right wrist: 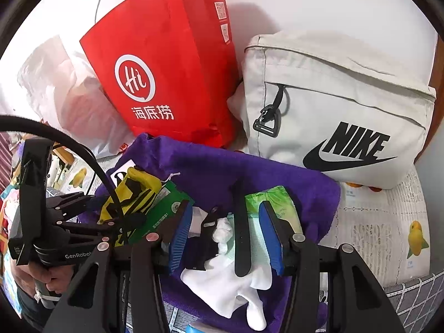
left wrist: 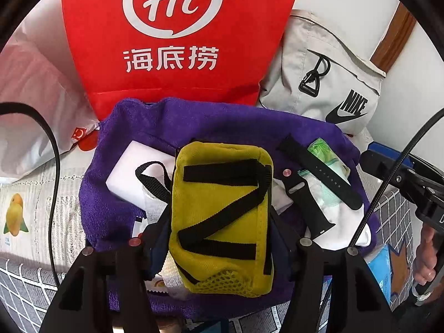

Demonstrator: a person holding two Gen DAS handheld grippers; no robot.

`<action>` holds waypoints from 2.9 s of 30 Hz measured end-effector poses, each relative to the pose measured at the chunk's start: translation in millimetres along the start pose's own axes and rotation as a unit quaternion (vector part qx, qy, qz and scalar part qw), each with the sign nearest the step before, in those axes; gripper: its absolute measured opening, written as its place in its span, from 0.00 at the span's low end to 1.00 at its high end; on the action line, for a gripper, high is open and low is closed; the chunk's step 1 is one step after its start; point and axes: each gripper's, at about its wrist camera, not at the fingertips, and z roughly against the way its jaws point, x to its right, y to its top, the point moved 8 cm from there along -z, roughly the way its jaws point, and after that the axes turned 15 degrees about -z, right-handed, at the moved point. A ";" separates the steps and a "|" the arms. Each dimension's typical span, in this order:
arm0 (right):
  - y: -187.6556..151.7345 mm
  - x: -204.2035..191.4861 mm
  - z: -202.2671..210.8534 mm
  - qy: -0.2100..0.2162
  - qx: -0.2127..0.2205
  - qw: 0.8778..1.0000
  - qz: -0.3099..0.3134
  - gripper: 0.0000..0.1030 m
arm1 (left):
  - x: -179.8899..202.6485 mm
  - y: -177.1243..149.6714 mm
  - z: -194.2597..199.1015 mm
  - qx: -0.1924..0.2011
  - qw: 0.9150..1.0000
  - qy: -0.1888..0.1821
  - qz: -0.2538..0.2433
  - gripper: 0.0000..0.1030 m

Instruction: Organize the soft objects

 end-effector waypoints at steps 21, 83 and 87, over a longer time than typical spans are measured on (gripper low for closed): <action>-1.5 -2.0 -1.5 -0.009 -0.006 1.000 0.005 0.55 | 4.8 1.3 2.5 -0.020 1.000 0.009 -0.013 0.81; -182.7 -36.2 235.7 -0.087 0.087 0.992 -0.019 1.00 | 94.1 -138.0 292.9 0.128 0.983 0.131 0.004 0.99; -189.9 -35.3 244.6 -0.087 0.089 0.992 -0.020 1.00 | 104.0 -150.9 297.1 0.126 0.984 0.128 0.003 0.99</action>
